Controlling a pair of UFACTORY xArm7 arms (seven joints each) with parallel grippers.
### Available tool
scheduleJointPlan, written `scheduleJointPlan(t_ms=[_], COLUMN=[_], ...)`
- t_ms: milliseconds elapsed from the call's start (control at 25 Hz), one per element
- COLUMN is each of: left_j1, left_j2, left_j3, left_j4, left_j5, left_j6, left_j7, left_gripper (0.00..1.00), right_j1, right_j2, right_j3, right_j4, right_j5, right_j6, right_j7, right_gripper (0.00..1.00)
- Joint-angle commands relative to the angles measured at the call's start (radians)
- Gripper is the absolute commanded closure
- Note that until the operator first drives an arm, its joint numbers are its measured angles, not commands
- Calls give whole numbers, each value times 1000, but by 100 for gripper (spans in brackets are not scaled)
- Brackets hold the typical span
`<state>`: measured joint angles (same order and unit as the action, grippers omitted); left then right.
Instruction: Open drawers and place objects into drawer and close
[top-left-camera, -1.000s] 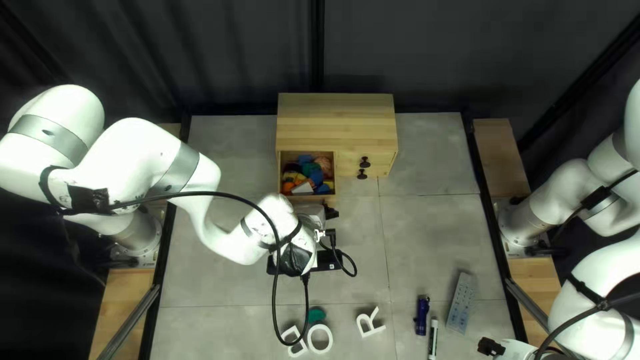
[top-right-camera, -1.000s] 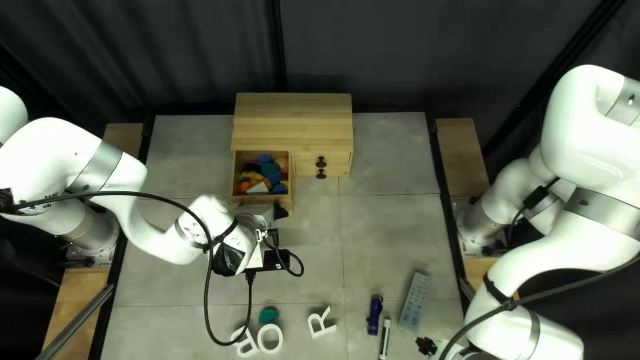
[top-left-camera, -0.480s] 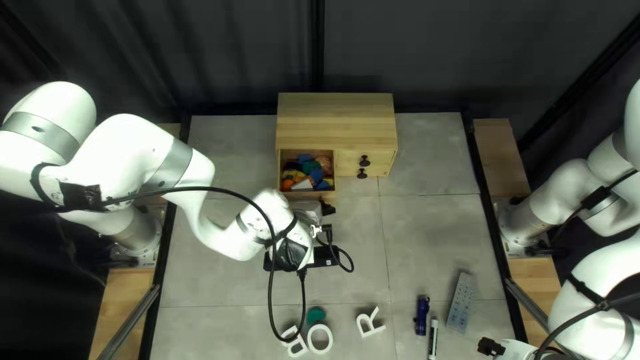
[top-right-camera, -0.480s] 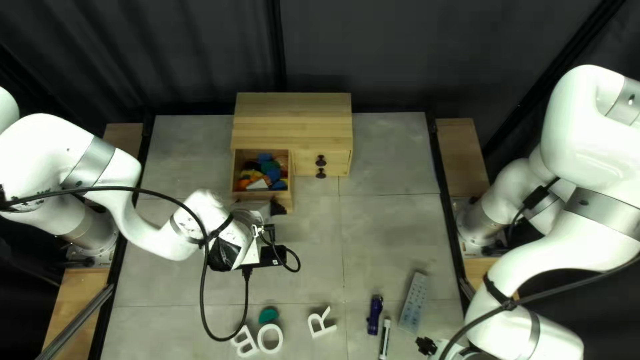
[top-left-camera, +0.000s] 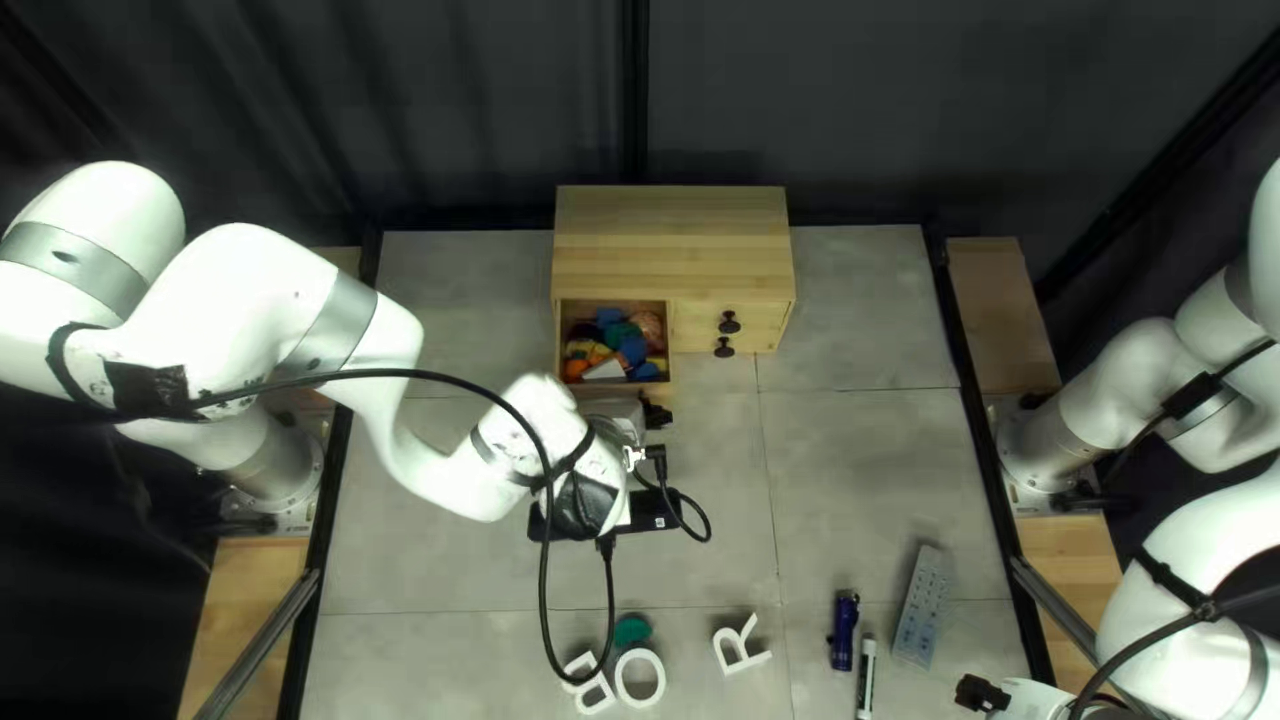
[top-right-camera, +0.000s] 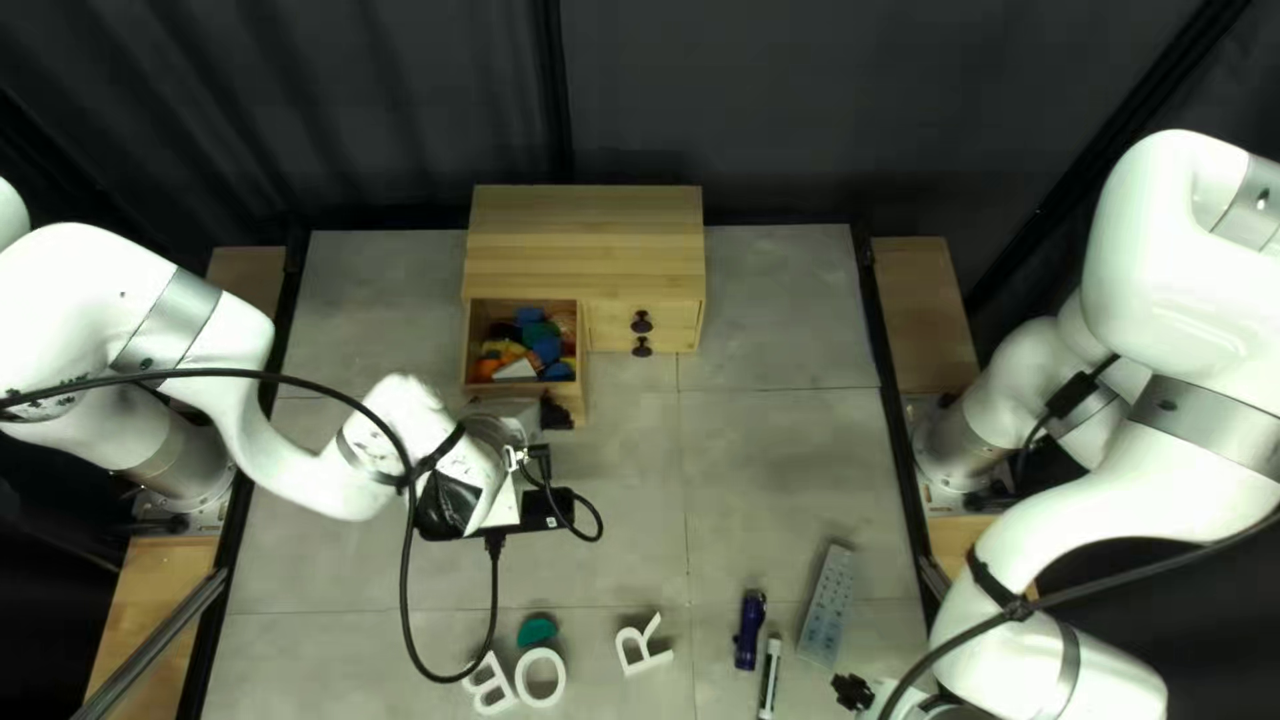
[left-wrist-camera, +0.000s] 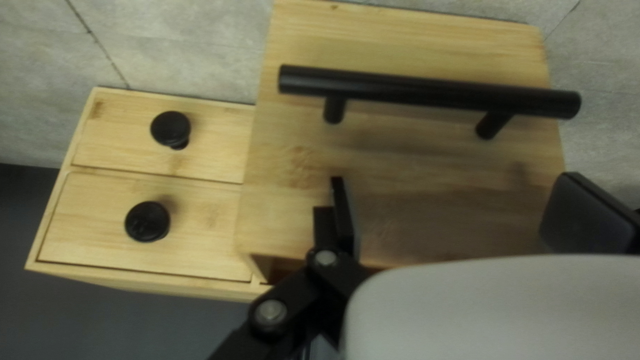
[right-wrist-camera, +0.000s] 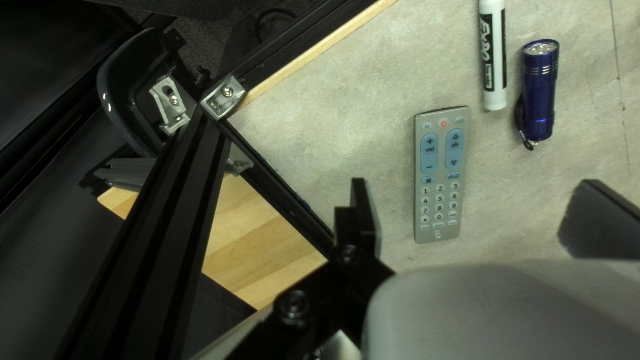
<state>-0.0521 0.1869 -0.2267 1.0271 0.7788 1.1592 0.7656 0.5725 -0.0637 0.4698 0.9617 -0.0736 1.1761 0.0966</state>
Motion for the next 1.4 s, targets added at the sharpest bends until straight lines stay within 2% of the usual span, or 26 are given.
scheduleJointPlan(t_ms=[40,280,640,800,1400], left_j1=[-5,3,45,68,84], left_j2=[-41,-133,-165,-198,-299], left_j3=[-15,-14,27,50,75], left_j4=[23,-1,-53,-102,-280], left_j5=[-57,-111,-86,-95,-153], left_j6=[29,54,21,4,-68], left_j7=[52,132,174,206,253], left_gripper=[0,0,0,0,0], right_j1=[0,0,0,0,0], right_j2=[0,0,0,0,0], right_j3=[0,0,0,0,0], right_j4=[0,0,0,0,0], right_j5=[0,0,0,0,0], right_j6=[0,0,0,0,0], right_j7=[0,0,0,0,0], right_gripper=[0,0,0,0,0])
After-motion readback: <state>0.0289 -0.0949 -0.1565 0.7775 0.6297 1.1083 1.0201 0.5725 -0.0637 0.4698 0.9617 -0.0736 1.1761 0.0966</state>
